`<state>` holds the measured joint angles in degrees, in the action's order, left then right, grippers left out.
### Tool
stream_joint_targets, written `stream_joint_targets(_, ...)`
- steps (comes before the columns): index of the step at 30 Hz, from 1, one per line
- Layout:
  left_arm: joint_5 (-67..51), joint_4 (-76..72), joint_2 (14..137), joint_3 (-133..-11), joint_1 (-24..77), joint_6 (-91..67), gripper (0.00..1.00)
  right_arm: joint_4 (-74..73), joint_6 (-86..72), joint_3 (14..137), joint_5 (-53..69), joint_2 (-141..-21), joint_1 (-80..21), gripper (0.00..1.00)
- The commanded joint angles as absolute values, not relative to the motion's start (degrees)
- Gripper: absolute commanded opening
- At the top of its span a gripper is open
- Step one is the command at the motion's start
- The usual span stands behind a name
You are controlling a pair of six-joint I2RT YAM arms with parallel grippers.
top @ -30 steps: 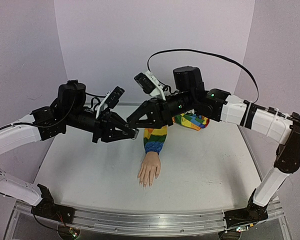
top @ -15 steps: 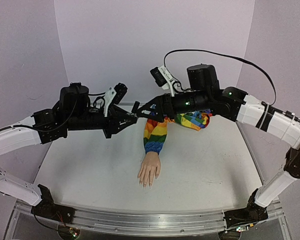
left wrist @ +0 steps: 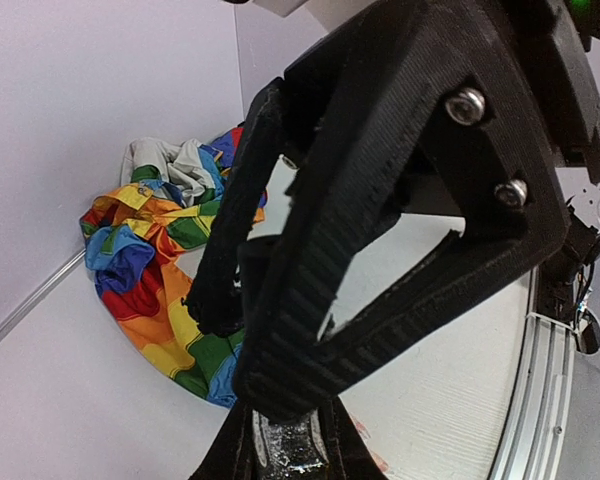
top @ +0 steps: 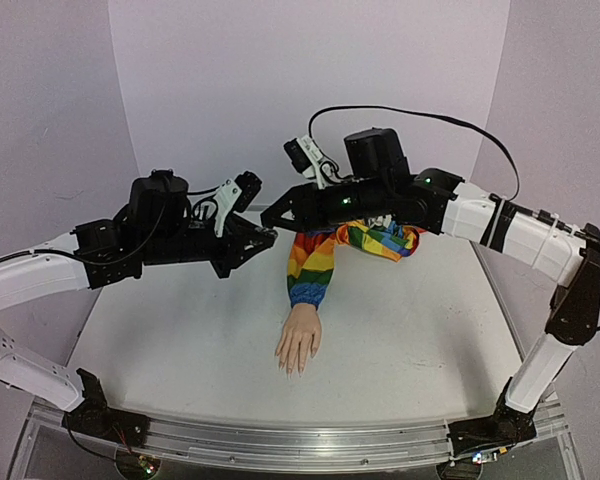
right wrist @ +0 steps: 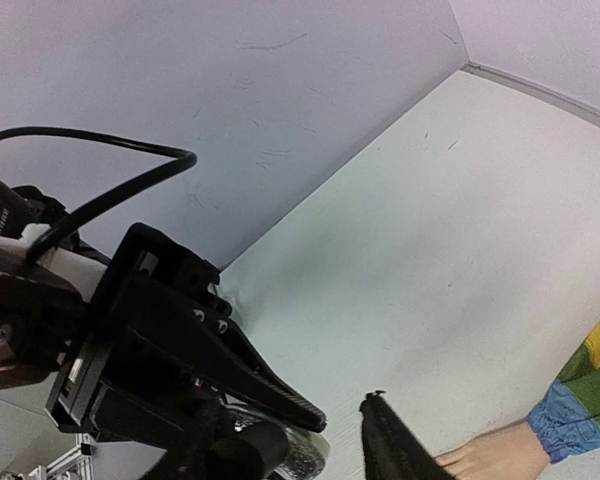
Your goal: Paint the nails
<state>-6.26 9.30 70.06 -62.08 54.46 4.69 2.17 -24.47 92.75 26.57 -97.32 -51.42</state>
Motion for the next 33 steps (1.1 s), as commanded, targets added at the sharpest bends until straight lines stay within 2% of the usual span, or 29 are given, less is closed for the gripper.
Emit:
stream_joint_targets(1, -6.3, 6.5, 69.7, -63.8, 54.8, 5.5, 0.00, 4.3, -25.8, 96.0, 28.5, -98.3, -51.7, 0.27)
stream_joint_targets(6, -13.2, 6.9, 68.6, -63.7, 54.5, 5.3, 0.00, 4.5, -21.7, 95.0, 33.4, -97.8, -51.7, 0.01)
stream_joint_targets(7, -16.6, 7.1, 68.4, -63.9, 54.0, 4.9, 0.00, 4.5, -20.1, 94.4, 35.6, -97.4, -51.7, 0.00)
stream_joint_targets(9, -27.6, 7.1, 67.9, -64.4, 51.5, 2.1, 0.00, 4.5, -15.2, 93.6, 44.8, -97.0, -51.7, 0.00)
stream_joint_targets(12, -51.9, 6.8, 68.7, -66.4, 46.1, -3.0, 0.00, 4.5, -7.5, 90.9, 64.9, -96.6, -51.7, 0.00)
stream_joint_targets(14, -61.8, 6.8, 69.5, -67.9, 44.6, -4.7, 0.00, 4.5, -6.8, 90.3, 68.8, -96.7, -51.7, 0.00)
stream_joint_targets(18, -67.2, 6.8, 70.7, -68.5, 43.6, -6.2, 0.00, 4.5, -7.2, 91.3, 72.2, -97.5, -51.8, 0.00)
stream_joint_targets(24, -63.4, 6.8, 71.2, -67.7, 43.6, -6.1, 0.00, 4.5, -7.6, 90.6, 68.2, -95.8, -51.8, 0.00)
stream_joint_targets(25, -61.1, 6.8, 71.0, -67.1, 43.5, -5.6, 0.00, 4.4, -8.0, 90.4, 66.6, -95.3, -51.8, 0.05)
stream_joint_targets(26, -58.5, 6.8, 70.6, -66.5, 43.6, -5.2, 0.00, 4.4, -8.6, 90.2, 63.8, -94.7, -51.9, 0.25)
stream_joint_targets(30, -45.2, 7.1, 68.6, -63.7, 43.6, -2.1, 0.00, 4.3, -11.5, 88.0, 48.6, -91.2, -51.8, 0.71)
stream_joint_targets(32, -41.4, 7.6, 68.2, -62.8, 43.7, -0.3, 0.00, 3.9, -14.4, 87.4, 40.8, -89.5, -51.7, 0.87)
stream_joint_targets(33, -39.9, 7.9, 68.0, -62.4, 43.7, -0.1, 0.00, 3.3, -16.4, 87.1, 37.9, -88.9, -51.5, 0.91)
